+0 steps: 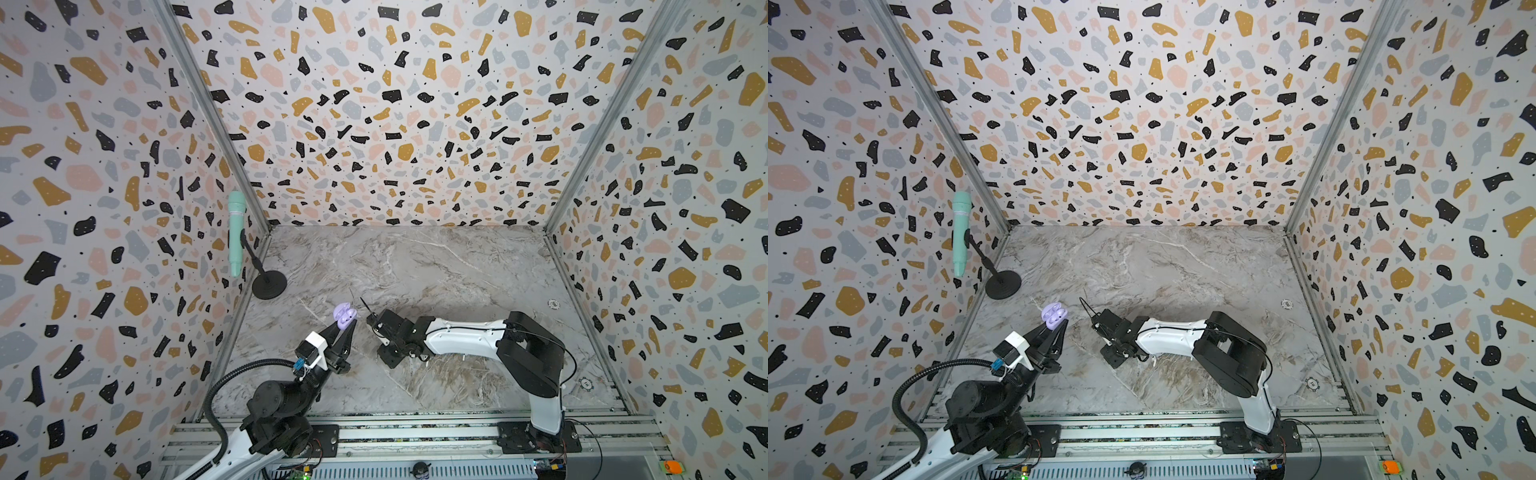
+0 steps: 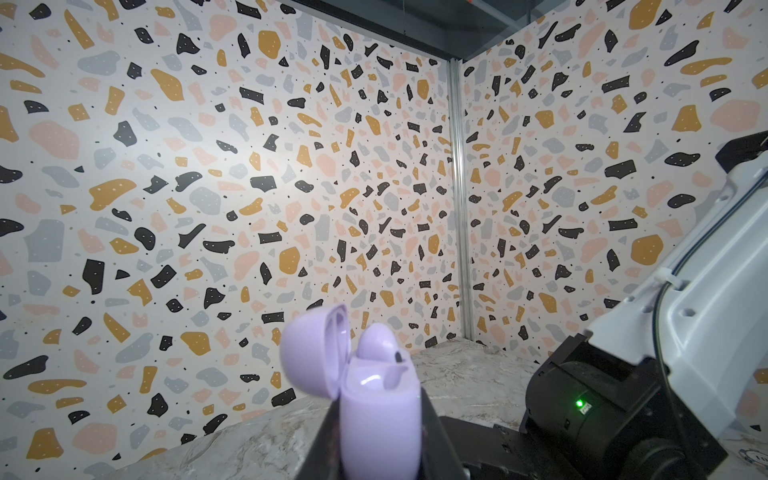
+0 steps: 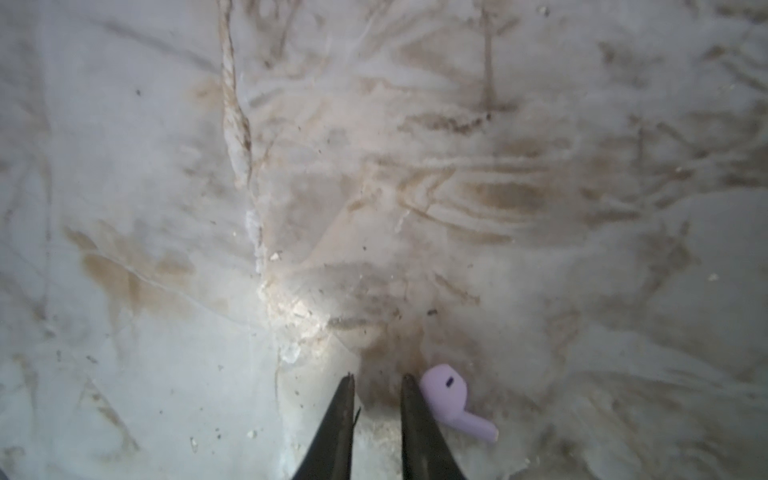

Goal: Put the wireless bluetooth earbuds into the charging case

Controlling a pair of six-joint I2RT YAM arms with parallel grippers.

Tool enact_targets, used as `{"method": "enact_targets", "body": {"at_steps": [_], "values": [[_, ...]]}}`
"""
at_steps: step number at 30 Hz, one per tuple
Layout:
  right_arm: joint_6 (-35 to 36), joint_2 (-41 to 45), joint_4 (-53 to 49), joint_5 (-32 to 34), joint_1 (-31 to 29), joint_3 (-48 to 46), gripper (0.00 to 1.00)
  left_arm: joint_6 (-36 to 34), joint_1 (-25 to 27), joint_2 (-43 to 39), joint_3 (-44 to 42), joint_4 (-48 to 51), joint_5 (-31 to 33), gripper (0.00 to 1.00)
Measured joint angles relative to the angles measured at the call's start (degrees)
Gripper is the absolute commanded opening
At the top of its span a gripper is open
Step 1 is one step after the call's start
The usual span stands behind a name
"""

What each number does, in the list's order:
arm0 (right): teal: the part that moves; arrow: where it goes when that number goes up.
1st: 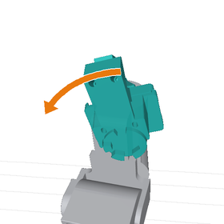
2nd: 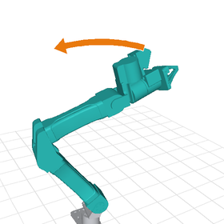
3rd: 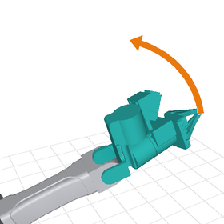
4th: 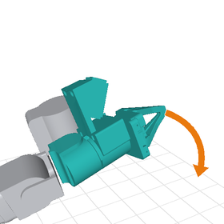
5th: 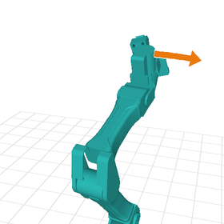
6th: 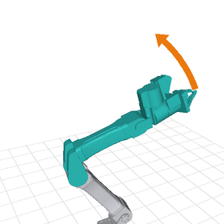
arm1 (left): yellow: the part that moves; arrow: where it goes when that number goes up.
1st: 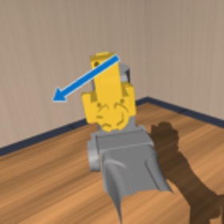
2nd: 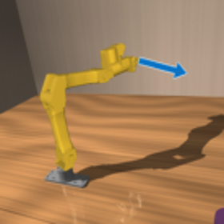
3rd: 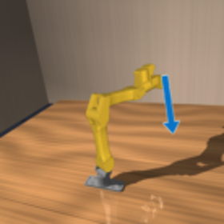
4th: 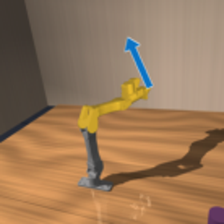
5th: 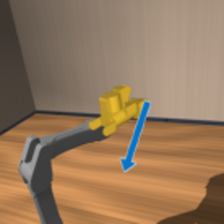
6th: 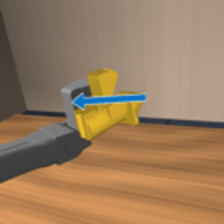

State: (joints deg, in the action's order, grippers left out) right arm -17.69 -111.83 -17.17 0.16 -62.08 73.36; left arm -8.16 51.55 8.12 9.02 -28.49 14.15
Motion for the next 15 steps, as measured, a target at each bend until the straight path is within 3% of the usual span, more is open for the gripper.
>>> {"method": "enact_targets", "body": {"at_steps": [8, 15], "values": [[1.0, -0.4, 1.7, -0.6, 3.3, 1.2, 0.24, -0.1, 0.0, -0.6, 0.0, 0.1, 0.0, 0.00], [6.4, 2.9, 2.8, -2.3, 2.4, 0.2, 0.38, -0.2, 0.0, -1.0, 0.0, 0.2, 0.1, 0.00]]}}
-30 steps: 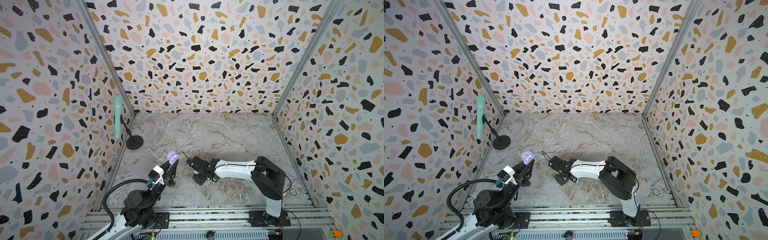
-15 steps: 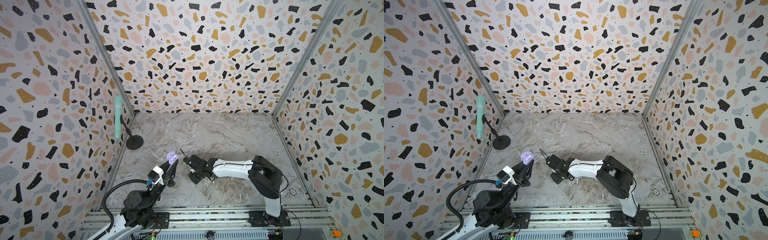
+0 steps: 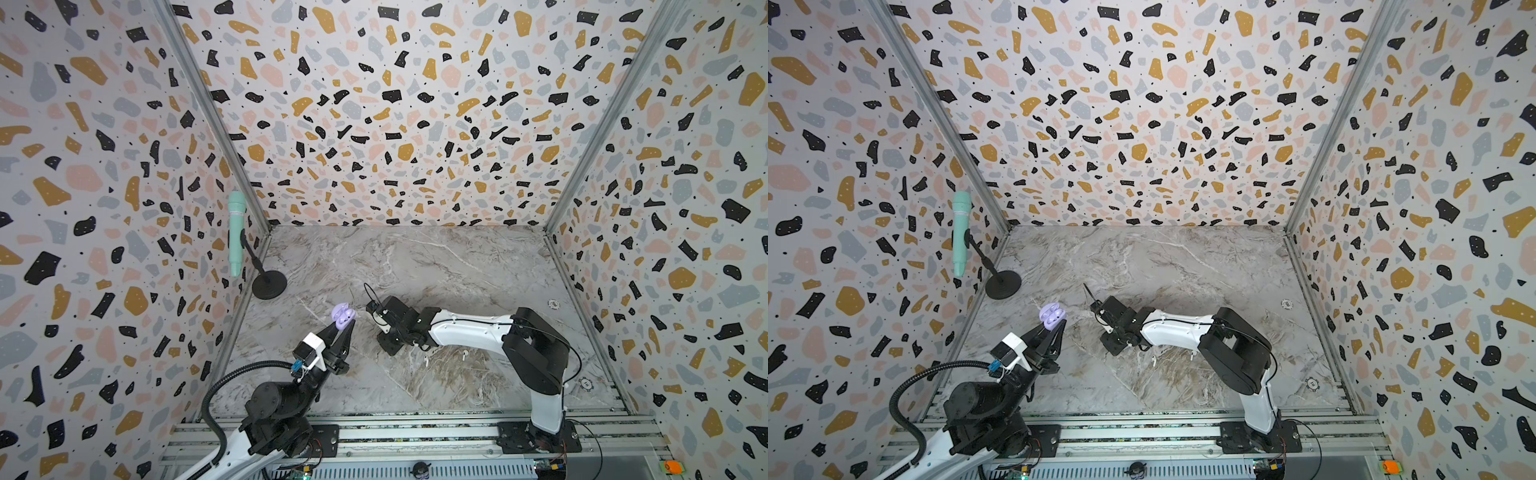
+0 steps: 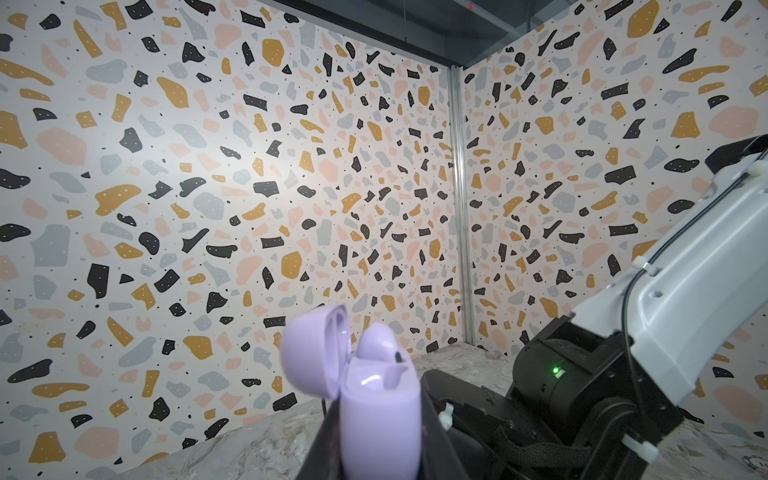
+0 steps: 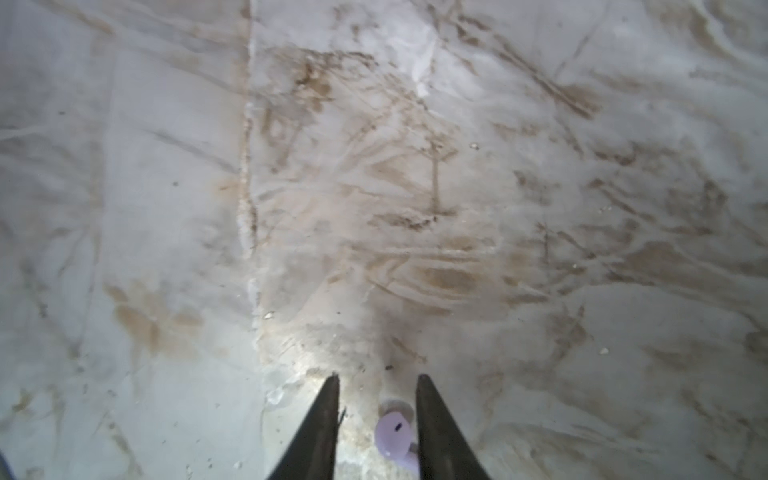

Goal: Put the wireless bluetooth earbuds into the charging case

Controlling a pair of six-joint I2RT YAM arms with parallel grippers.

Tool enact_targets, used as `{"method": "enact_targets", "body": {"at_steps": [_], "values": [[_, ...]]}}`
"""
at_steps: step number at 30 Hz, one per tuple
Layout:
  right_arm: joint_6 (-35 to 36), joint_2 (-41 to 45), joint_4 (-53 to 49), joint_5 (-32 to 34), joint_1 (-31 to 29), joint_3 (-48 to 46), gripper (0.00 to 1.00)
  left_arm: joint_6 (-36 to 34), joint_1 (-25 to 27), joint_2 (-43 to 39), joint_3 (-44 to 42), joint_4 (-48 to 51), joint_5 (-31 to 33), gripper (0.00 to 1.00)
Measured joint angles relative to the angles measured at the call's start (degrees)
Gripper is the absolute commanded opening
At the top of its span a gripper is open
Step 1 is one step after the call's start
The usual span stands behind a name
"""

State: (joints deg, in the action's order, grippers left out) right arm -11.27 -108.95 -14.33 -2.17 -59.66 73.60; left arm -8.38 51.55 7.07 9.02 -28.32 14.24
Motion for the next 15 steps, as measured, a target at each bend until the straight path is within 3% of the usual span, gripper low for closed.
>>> {"method": "enact_targets", "body": {"at_steps": [15], "values": [[5.3, 0.9, -4.5, 5.9, -1.1, -1.4, 0.39, 0.0, 0.0, -0.2, 0.0, 0.0, 0.0, 0.00]]}}
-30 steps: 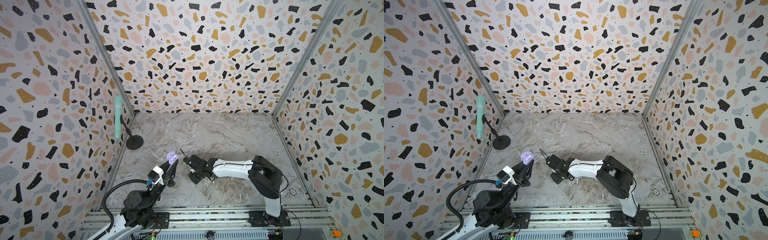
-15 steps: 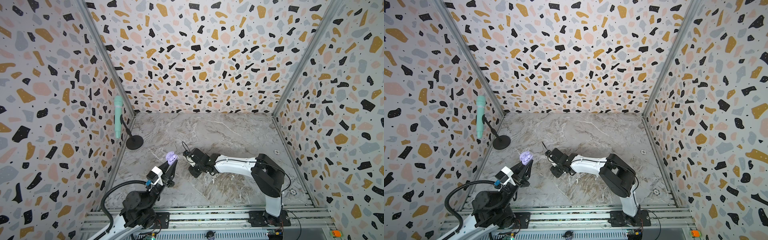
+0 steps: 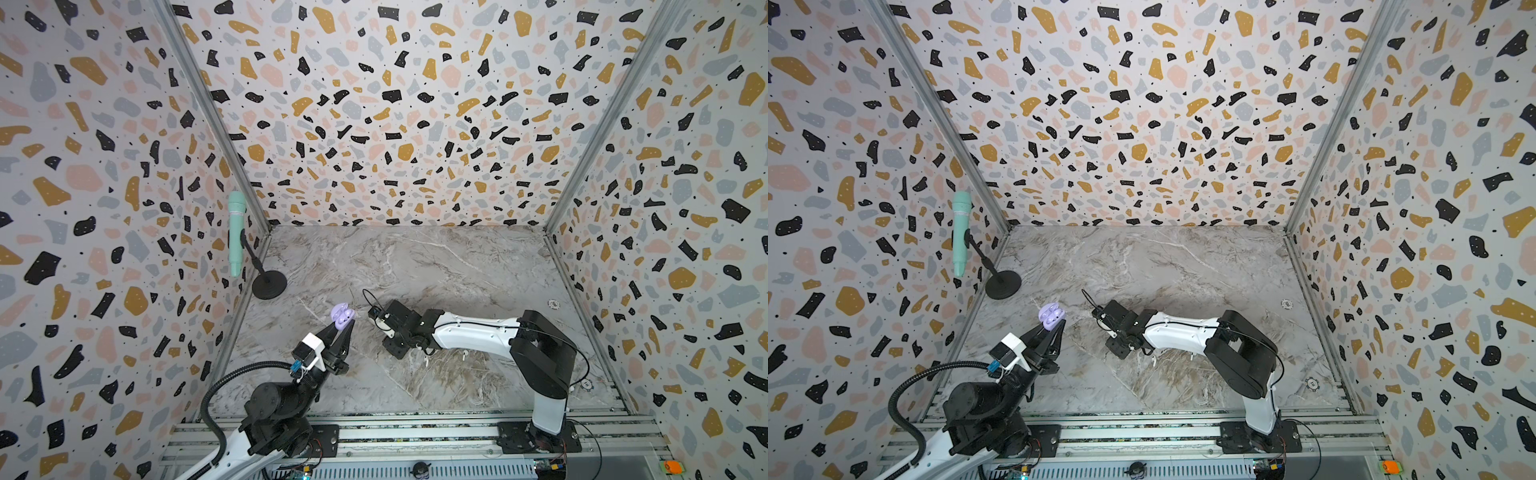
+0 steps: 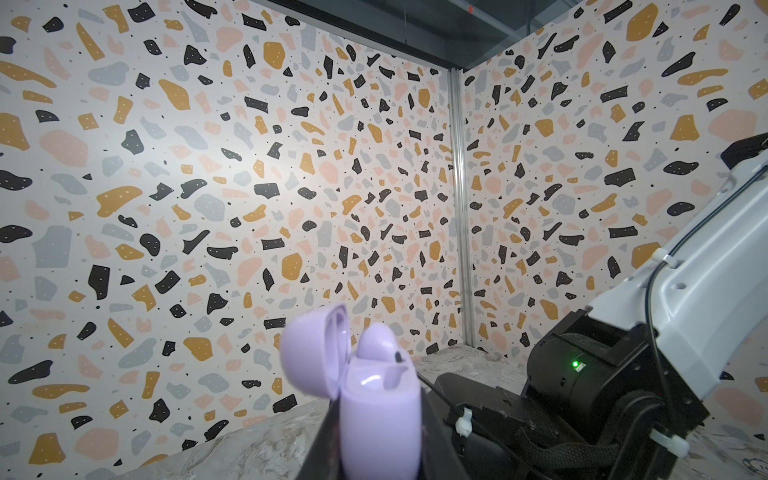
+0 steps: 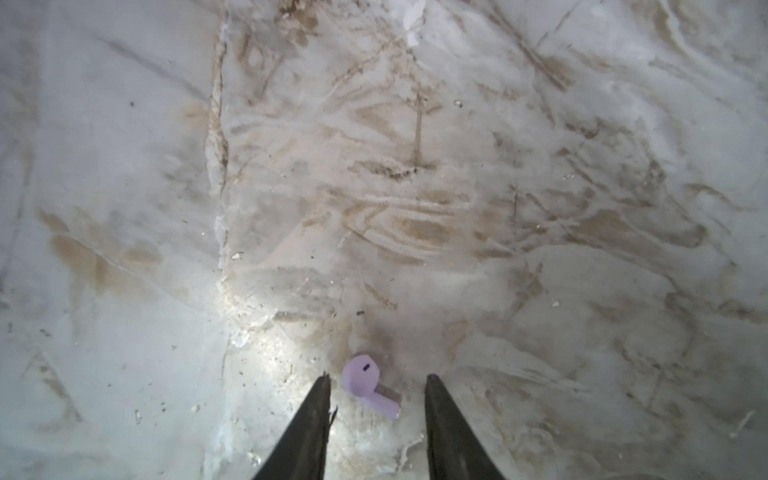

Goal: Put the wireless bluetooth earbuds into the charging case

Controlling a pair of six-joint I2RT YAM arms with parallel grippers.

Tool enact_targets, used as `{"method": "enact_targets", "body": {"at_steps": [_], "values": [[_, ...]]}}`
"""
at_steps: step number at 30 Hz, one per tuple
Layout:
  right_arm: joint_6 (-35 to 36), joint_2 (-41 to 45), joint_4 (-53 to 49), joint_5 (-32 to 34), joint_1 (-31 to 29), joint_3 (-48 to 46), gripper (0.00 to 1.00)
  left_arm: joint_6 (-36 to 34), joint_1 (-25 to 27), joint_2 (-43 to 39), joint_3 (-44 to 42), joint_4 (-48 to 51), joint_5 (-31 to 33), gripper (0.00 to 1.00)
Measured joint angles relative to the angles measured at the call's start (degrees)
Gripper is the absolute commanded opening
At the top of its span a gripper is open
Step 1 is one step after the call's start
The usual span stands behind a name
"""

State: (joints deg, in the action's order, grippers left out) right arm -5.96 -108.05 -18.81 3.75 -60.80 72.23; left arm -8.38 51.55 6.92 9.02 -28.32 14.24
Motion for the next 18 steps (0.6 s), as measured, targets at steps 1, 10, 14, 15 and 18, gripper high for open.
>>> {"method": "enact_targets", "body": {"at_steps": [1, 10, 14, 15, 18], "values": [[0.1, -0.2, -0.2, 0.2, -0.1, 0.0, 0.39, 0.0, 0.0, 0.0, 0.0, 0.0, 0.0, 0.00], [0.3, -2.0, -0.6, 0.4, -0.7, 0.0, 0.35, 0.0, 0.0, 0.0, 0.0, 0.0, 0.0, 0.00], [0.3, -3.0, -0.6, 0.4, -0.7, 0.0, 0.33, 0.0, 0.0, 0.0, 0.0, 0.0, 0.0, 0.00], [0.3, -3.3, -0.6, 0.4, -0.7, 0.0, 0.32, 0.0, 0.0, 0.0, 0.0, 0.0, 0.0, 0.00], [0.3, -3.5, -0.5, 0.6, -0.7, 0.0, 0.31, 0.0, 0.0, 0.0, 0.0, 0.0, 0.0, 0.00]]}}
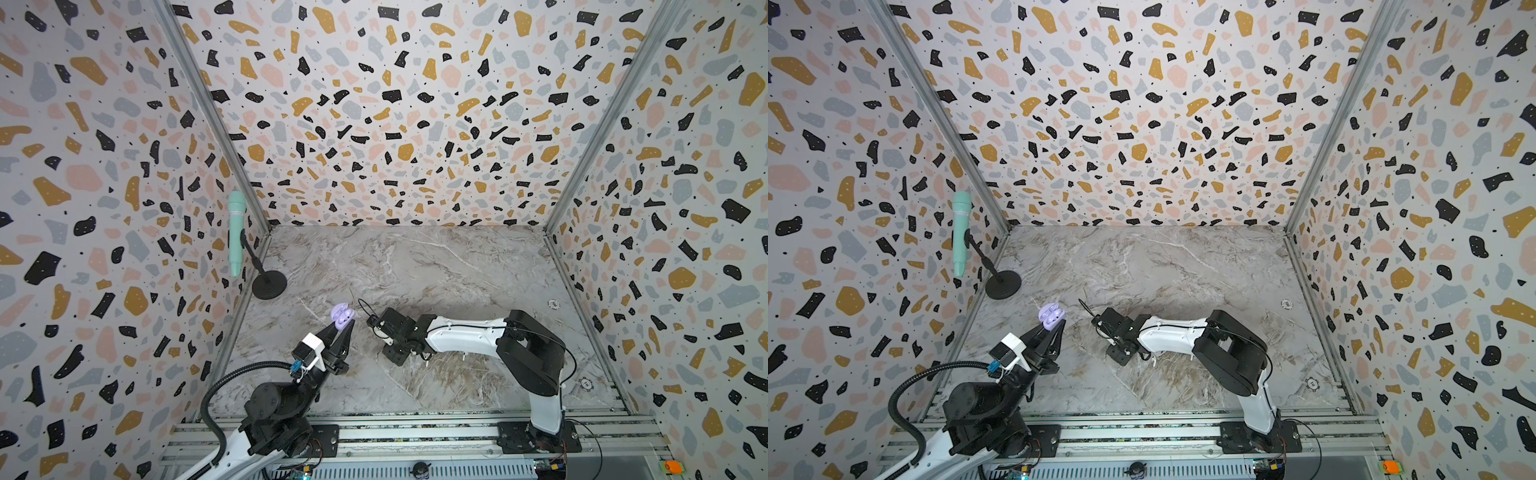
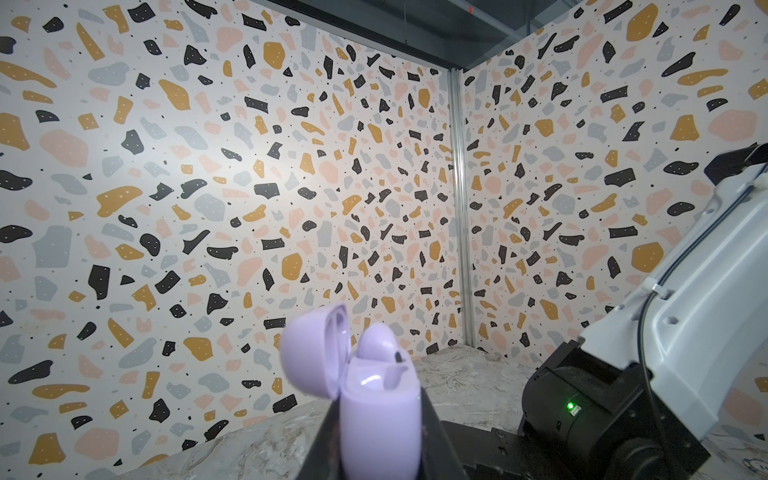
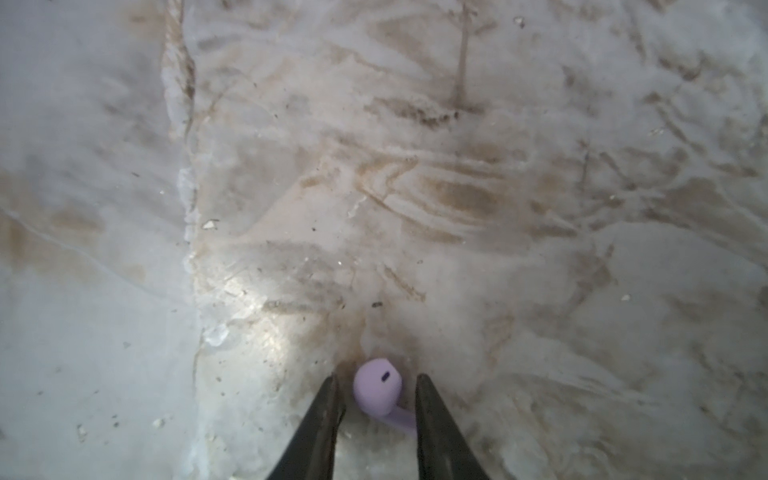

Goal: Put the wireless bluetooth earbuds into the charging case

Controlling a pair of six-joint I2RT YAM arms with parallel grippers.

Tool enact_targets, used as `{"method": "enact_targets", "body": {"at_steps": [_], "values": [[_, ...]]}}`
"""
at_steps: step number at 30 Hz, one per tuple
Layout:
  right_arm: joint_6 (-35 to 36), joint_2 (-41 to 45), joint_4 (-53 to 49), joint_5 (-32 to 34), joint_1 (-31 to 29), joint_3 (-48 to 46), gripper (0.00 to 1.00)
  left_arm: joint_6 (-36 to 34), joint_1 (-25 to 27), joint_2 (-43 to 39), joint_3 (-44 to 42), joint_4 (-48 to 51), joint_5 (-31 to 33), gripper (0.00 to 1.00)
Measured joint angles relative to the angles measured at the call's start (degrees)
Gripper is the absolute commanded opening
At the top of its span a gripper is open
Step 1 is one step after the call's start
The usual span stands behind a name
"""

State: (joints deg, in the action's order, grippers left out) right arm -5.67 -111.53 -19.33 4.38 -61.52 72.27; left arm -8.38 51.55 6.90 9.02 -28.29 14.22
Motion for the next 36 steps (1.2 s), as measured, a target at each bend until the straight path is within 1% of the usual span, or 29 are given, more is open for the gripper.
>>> {"method": "enact_targets", "body": {"at_steps": [8, 15, 22, 29, 36], "values": [[-0.2, -0.1, 0.0, 0.1, 0.0, 0.0, 0.25, 0.0, 0.0, 0.0, 0.0, 0.0, 0.0, 0.00], [-0.9, -0.2, 0.1, 0.1, 0.1, 0.0, 0.22, 0.0, 0.0, 0.0, 0.0, 0.0, 0.0, 0.00], [-3.2, -0.3, 0.2, -1.8, 2.4, 0.0, 0.19, 0.0, 0.0, 0.0, 0.0, 0.0, 0.0, 0.00], [-7.2, 0.1, 1.4, -6.6, 5.1, -0.7, 0.18, 0.0, 0.0, 0.0, 0.0, 0.0, 0.0, 0.00], [-12.2, 2.6, 3.9, -13.6, 8.8, -4.9, 0.18, 0.0, 0.0, 0.0, 0.0, 0.0, 0.0, 0.00]]}}
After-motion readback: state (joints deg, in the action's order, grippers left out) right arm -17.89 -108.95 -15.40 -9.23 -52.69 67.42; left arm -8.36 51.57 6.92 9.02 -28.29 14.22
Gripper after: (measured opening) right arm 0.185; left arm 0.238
